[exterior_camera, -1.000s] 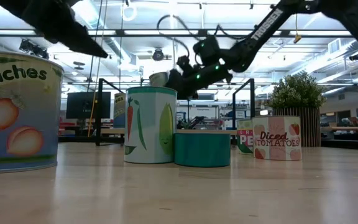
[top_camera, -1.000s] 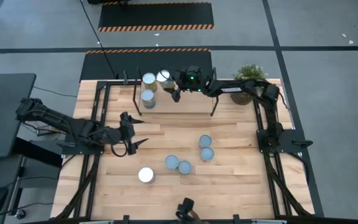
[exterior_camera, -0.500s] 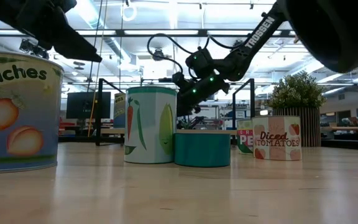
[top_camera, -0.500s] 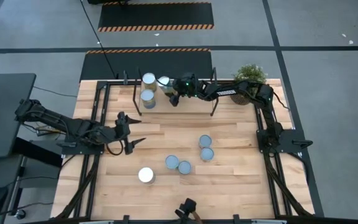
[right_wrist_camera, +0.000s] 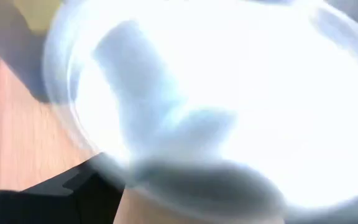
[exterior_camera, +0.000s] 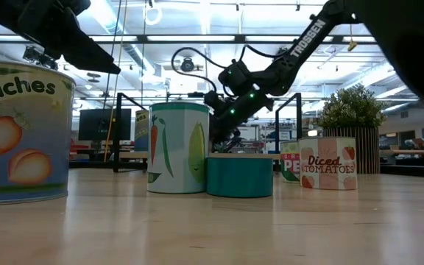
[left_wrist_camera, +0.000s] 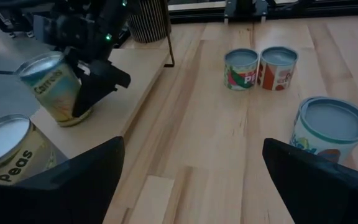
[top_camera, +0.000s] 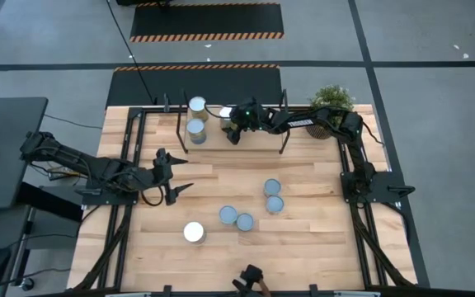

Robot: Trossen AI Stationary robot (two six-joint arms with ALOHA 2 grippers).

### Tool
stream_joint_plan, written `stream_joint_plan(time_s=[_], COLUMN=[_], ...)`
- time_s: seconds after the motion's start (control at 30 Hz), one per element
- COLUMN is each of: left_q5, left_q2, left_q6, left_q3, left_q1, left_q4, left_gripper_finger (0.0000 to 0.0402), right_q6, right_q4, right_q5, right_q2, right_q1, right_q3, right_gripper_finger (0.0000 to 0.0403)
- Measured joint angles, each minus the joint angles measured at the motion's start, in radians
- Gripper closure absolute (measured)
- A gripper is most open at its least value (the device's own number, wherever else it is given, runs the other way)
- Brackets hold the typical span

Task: Pick and place cans onto a shelf
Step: Put the canned carrots on the shelf

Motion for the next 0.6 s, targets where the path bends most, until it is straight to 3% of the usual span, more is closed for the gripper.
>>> stream_joint_plan(time_s=[0.23, 0.6], left_q5=[0.0, 0.0], left_q2=[0.0, 0.0], left_q6=[0.0, 0.0], left_q3=[0.0, 0.0], left_q1=[0.0, 0.0], left_q4=[-0.002, -0.006], left_gripper_finger=[0.0015, 0.0015], right_q6=[-0.017, -0.029], right_q4=[-0.021, -0.166], right_q5=[0.024, 0.058], right_q2=[-0.001, -0.088], right_q1=[0.001, 0.013], right_q3=[0.0, 0.0], right_gripper_finger=[0.0011, 0.0009])
